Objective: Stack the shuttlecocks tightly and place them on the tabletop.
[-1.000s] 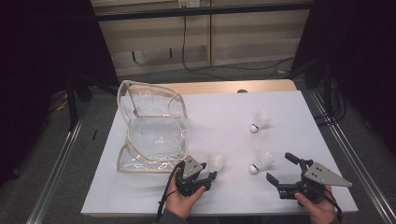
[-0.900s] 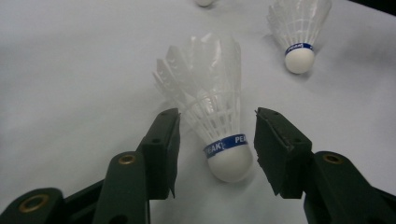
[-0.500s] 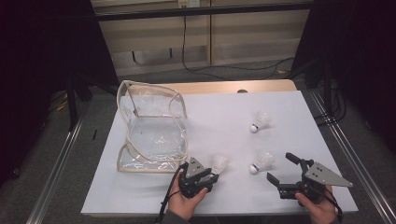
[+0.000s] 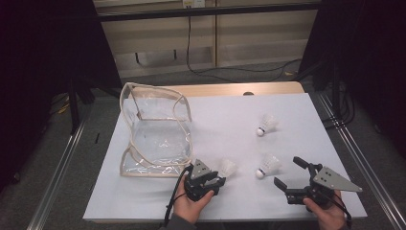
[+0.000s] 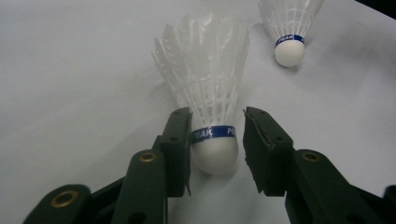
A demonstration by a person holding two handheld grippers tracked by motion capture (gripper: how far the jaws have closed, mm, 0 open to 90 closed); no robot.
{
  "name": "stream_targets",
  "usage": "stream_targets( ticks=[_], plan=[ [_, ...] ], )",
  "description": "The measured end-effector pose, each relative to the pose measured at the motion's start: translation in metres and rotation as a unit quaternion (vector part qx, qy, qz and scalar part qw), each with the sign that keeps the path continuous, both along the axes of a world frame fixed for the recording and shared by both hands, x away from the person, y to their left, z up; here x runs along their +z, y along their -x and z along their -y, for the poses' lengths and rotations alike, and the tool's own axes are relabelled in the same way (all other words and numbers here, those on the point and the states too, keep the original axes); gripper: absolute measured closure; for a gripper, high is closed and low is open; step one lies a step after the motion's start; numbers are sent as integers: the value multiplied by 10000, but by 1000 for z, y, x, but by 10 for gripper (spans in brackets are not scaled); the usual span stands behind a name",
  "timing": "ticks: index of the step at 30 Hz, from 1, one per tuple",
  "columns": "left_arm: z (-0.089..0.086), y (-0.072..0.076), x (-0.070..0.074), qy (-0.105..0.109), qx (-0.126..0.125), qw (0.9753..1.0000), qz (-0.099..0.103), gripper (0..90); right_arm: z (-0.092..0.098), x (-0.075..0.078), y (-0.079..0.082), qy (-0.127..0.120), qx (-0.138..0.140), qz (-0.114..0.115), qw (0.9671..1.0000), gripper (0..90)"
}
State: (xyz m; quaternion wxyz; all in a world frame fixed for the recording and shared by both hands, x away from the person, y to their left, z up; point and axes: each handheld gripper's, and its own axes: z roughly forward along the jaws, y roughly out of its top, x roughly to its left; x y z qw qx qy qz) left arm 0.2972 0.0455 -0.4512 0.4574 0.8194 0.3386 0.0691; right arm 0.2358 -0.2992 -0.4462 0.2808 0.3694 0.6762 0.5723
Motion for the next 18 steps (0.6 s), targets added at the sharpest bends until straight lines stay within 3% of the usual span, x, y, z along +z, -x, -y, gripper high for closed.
stream_targets(
  ticks=[13, 18],
  plan=[
    [11, -7, 10, 58, 190, 9998, 68, 489, 3, 0, 0, -46, -30, 2, 10000, 17],
    [13, -9, 15, 88, 306, 9993, 187, 460, 5, 0, 0, -63, -38, 10, 10000, 17]
  ],
)
